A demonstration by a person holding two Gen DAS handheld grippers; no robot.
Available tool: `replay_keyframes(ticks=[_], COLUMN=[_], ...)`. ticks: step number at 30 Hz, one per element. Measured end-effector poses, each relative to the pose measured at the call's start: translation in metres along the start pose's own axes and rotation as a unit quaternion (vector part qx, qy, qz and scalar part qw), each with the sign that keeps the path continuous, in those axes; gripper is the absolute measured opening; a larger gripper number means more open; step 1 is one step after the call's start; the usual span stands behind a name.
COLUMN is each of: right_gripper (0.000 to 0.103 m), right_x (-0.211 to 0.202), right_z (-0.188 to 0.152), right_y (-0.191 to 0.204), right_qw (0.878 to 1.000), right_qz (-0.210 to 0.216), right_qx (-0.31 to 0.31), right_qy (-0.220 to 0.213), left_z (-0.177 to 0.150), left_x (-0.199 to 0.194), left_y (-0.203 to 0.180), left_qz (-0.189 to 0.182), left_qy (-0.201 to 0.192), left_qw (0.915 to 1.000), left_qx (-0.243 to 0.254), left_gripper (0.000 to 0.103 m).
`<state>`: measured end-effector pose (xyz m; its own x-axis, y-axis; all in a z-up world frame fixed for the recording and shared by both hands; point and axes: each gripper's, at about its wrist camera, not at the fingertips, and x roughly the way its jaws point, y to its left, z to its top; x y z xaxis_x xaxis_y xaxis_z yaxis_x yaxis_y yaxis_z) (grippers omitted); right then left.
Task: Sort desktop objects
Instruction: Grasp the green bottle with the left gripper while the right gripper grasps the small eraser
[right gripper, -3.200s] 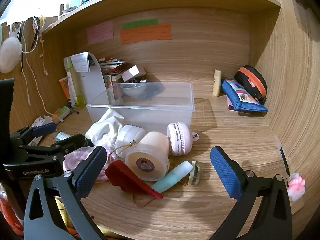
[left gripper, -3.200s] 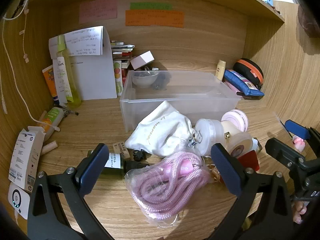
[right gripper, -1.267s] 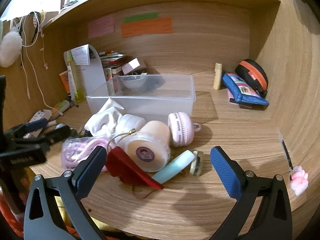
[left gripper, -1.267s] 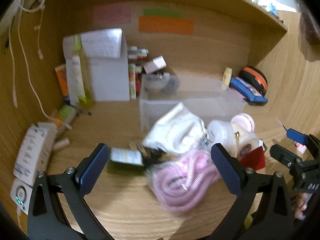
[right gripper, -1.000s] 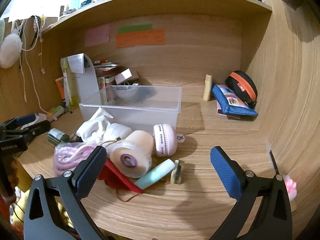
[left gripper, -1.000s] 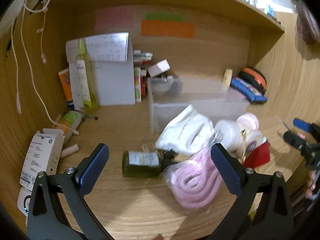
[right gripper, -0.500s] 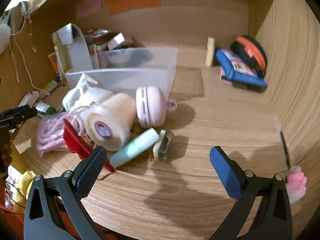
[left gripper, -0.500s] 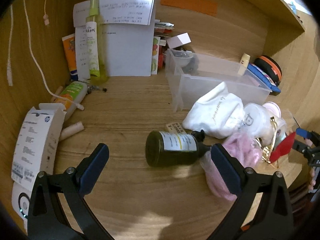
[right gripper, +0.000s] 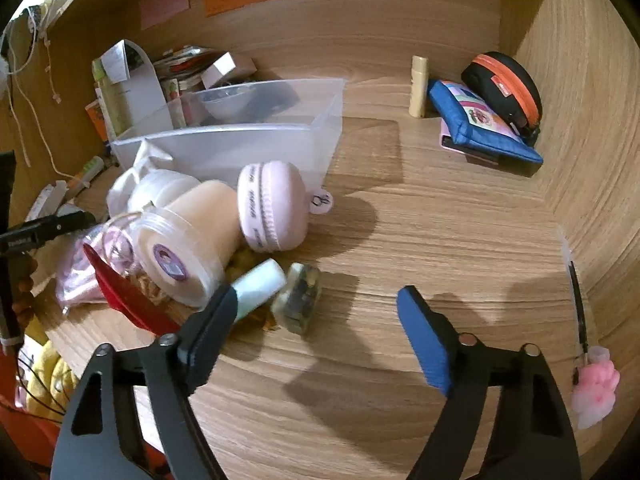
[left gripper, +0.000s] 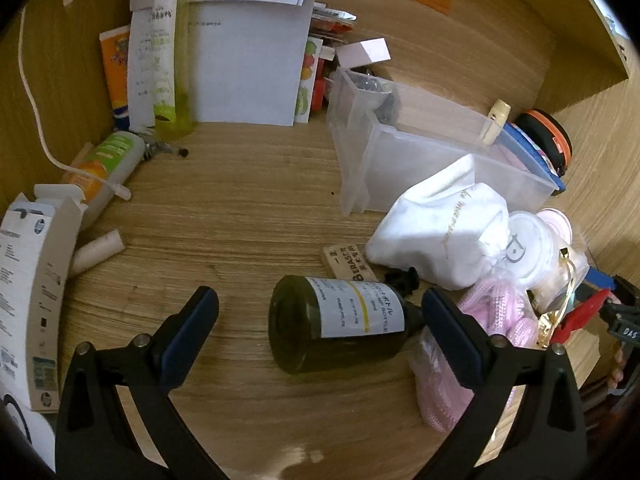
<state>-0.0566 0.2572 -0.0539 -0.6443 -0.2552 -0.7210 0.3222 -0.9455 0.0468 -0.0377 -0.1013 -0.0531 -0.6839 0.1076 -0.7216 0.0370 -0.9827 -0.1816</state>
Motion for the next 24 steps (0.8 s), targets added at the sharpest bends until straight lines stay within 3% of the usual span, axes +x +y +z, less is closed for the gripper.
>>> replay_keyframes(ticks=[3,5,8,15,17,24], right_gripper=[0.062,0.058,0.057,0.045,0.035,0.015], right_x=[0.007,0.011,0.015,0.025,0.025,0.024], right_z=[0.0,0.001,0.003,0.005,0.006,0.004], right_y=[-0.002,-0.003,-0.003,0.001,0.002,0.0], right_qw=[1.0,1.0,1.0,1.0,1.0,1.0], right_qz=[0.004,0.007,0.007,0.002,0.009,0.01], right_qx=[0.001,0.002,0.001,-0.011,-0.011,-0.009], right_qy=[0.013,0.017,0.02,0.02,0.016,0.009], left_z=[0.003,0.004,0.004,0.0,-0.001,0.003], left_x=[0.005,0.007,0.011,0.01,0.007,-0.008], left_y=[-0.002,-0.002,-0.002,-0.001,0.002,0.001], left_qz=[0.0,0.0,-0.007,-0.007,-0.002,0.024], left_qy=[0.007,0.01,0.018,0.014,0.004,-0.037], left_qw=[1.0,1.0,0.9998,0.9999,0.9999,0.999], left_qx=[0.001,0.001,-0.003,-0.007,-0.012,0.002], left_gripper=[0.103,0.091,0.082,0.072,0.065,0.064])
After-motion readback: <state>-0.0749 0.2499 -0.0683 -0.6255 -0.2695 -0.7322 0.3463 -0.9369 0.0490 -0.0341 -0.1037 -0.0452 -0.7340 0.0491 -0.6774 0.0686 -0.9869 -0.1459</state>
